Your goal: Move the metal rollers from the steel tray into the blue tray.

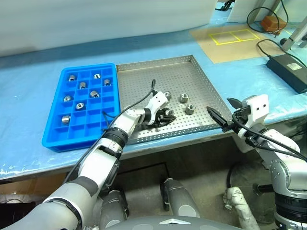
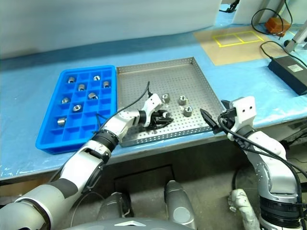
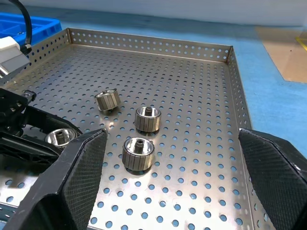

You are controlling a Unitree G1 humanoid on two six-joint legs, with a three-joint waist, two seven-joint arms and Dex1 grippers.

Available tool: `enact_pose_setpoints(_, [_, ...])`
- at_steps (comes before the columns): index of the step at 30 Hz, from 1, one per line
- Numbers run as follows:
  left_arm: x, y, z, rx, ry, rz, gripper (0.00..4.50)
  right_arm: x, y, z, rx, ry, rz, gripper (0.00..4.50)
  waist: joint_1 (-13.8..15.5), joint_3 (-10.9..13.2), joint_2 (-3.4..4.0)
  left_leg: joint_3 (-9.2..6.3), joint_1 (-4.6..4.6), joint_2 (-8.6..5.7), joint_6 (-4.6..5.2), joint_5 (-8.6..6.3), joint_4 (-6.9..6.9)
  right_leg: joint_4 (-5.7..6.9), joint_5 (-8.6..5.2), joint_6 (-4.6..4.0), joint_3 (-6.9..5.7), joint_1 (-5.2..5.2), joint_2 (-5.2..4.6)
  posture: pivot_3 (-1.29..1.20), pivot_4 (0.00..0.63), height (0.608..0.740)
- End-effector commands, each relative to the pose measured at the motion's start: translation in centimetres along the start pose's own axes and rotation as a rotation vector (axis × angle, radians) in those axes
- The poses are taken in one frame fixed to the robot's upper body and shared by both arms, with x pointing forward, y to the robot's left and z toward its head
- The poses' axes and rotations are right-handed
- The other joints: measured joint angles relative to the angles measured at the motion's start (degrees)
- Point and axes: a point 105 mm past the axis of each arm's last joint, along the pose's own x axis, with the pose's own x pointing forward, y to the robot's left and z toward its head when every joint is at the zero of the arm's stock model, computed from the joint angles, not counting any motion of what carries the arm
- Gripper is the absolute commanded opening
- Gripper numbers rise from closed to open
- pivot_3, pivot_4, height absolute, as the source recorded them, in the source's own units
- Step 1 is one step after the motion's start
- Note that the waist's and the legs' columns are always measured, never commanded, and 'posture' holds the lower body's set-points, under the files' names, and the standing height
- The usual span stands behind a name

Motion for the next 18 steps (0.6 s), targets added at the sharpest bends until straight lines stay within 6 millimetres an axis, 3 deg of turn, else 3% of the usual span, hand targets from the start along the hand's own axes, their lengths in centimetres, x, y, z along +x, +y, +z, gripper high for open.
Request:
enact_pose_setpoints(1, [-1.0,0.8,3.6,0.027,-0.159,0.039,1.73,0.5,0.3,1.5,-0.017,-0.048,0.055,4.50,0.1,0.0,0.00,-0.01,-0.01,0.00,0.00,0.00,0.00,0.00,0.02,-0.04,-0.01,0.00,0.00,-0.59,0.150,0.740])
enact_pose_setpoints(6, [-3.5,3.0,5.5,0.009,-0.270,0.206,1.73,2.6,2.0,1.9,-0.005,-0.064,0.198,4.50,0.4,0.0,0.01,-0.05,-0.04,0.03,0.19,0.10,0.00,0.02,0.22,-0.37,-0.08,-0.01,-0.01,-0.43,0.150,0.740])
enact_pose_setpoints(13, [-7.6,4.4,3.7,0.008,-0.249,0.386,1.73,5.8,4.7,2.2,-0.008,-0.069,0.408,4.50,3.4,0.0,0.07,-0.17,0.00,0.13,0.19,0.10,-0.04,0.10,0.23,-0.41,-0.13,-0.03,0.00,-0.22,0.150,0.740])
enact_pose_setpoints(18, [-12.4,5.2,3.8,-0.004,-0.298,0.583,1.73,8.2,7.1,2.1,-0.023,-0.070,0.548,4.50,7.4,0.0,0.08,-0.18,0.08,0.25,0.14,0.14,-0.09,0.28,0.25,-0.46,-0.04,-0.15,-0.03,-0.10,0.150,0.740])
